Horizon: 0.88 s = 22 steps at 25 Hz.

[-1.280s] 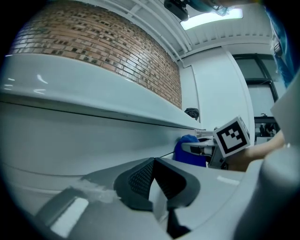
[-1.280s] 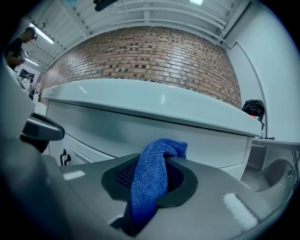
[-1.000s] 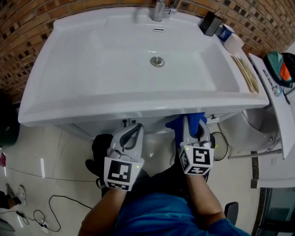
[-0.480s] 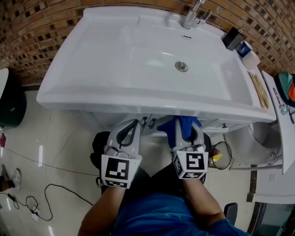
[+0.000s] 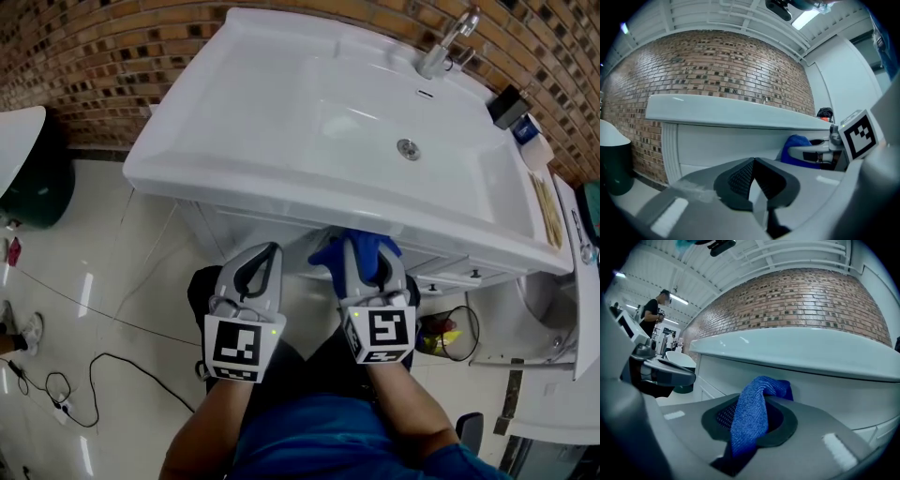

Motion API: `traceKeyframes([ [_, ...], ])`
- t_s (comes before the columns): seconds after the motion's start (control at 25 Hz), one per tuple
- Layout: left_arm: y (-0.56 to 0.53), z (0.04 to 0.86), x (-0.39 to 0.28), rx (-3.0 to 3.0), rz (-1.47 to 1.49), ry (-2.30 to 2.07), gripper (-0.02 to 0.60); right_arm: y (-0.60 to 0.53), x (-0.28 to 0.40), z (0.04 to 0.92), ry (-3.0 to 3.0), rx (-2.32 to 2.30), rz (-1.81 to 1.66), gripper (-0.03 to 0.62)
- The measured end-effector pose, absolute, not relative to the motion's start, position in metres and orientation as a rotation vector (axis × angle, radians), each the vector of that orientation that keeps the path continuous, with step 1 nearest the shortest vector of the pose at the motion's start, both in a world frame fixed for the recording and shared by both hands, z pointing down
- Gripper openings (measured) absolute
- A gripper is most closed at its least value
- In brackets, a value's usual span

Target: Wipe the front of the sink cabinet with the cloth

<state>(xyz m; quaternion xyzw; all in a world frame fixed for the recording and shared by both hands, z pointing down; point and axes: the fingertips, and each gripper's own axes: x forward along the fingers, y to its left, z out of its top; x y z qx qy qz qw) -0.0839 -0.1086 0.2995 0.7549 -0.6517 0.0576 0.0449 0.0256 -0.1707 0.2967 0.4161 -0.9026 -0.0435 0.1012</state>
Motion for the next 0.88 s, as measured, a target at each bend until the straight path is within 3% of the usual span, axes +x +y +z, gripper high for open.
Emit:
traceKeyframes([
  [0.88, -0.017, 0.304, -0.222, 1.957, 0.106, -2.281, 0.002, -0.091, -0.215, 0.28, -2.899, 0.632, -0.324, 0.077],
])
